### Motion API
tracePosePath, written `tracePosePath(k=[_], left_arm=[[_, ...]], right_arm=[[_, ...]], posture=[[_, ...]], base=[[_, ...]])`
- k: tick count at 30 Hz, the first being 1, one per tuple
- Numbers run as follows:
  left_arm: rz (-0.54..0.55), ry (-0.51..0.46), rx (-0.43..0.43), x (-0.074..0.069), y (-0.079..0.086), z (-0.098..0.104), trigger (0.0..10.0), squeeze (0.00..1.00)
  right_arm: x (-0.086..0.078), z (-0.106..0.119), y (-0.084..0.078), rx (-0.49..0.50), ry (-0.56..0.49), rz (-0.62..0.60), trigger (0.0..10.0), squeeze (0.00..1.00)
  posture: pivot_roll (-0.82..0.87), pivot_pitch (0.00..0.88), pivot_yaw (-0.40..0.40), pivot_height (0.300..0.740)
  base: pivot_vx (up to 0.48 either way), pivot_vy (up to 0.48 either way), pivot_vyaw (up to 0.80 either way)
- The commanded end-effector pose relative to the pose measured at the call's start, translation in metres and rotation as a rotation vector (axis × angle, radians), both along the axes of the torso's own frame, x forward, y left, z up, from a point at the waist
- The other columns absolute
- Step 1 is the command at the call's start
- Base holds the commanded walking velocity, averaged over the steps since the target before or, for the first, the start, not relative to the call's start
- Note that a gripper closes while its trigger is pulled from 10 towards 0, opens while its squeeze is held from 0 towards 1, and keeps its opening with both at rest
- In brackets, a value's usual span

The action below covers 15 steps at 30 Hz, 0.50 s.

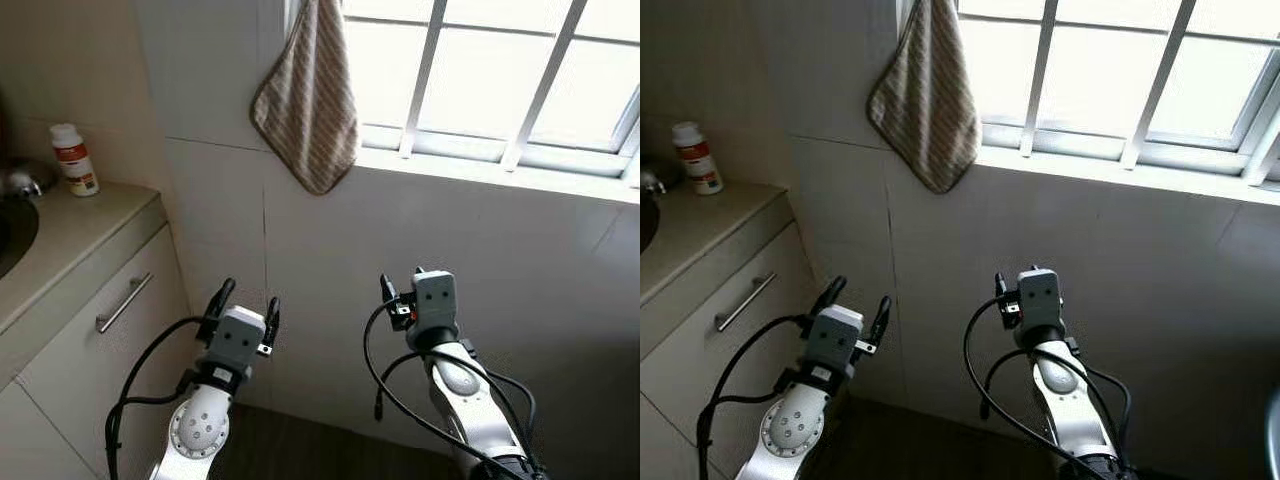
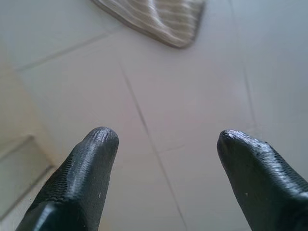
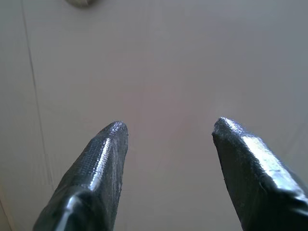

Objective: Kitchen organization

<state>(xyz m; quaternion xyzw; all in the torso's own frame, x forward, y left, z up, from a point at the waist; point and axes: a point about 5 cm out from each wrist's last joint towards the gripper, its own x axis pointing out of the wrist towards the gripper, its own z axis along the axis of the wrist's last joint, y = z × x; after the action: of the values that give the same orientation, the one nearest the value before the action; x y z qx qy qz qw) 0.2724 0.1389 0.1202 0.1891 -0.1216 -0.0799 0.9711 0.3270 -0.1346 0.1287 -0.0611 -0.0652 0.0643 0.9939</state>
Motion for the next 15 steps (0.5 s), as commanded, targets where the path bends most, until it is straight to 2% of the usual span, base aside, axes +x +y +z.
tracePosePath(k=[1,6,8,13,15], left_arm=[[-0.005,0.049,0.007,-0.003,0.0,-0.009,10.0,0.0],[0.004,0.126,0.042,-0.007,0.002,-0.022,10.0,0.0],[0.017,0.161,0.056,-0.008,0.003,-0.027,10.0,0.0],[-0.011,0.265,0.069,-0.018,0.0,-0.044,10.0,0.0],[-0.03,0.302,0.085,-0.024,-0.002,-0.051,10.0,0.0]], right_arm=[[-0.002,0.003,-0.001,-0.025,-0.008,0.013,10.0,0.0],[-0.009,-0.008,-0.002,-0.071,0.036,0.036,10.0,0.0],[-0.012,-0.015,0.0,-0.125,0.065,0.054,10.0,0.0],[-0.023,-0.031,0.001,-0.173,0.128,0.095,10.0,0.0],[-0.028,-0.038,0.0,-0.209,0.158,0.112,10.0,0.0]], posture=[[0.03,0.0,-0.031,0.74],[0.03,0.0,-0.03,0.74],[0.03,0.0,-0.029,0.74],[0.03,0.0,-0.029,0.74],[0.03,0.0,-0.029,0.74]], base=[[0.0,0.0,-0.8],[0.0,0.0,-0.8],[0.0,0.0,-0.8],[0.0,0.0,0.0],[0.0,0.0,-0.8]])
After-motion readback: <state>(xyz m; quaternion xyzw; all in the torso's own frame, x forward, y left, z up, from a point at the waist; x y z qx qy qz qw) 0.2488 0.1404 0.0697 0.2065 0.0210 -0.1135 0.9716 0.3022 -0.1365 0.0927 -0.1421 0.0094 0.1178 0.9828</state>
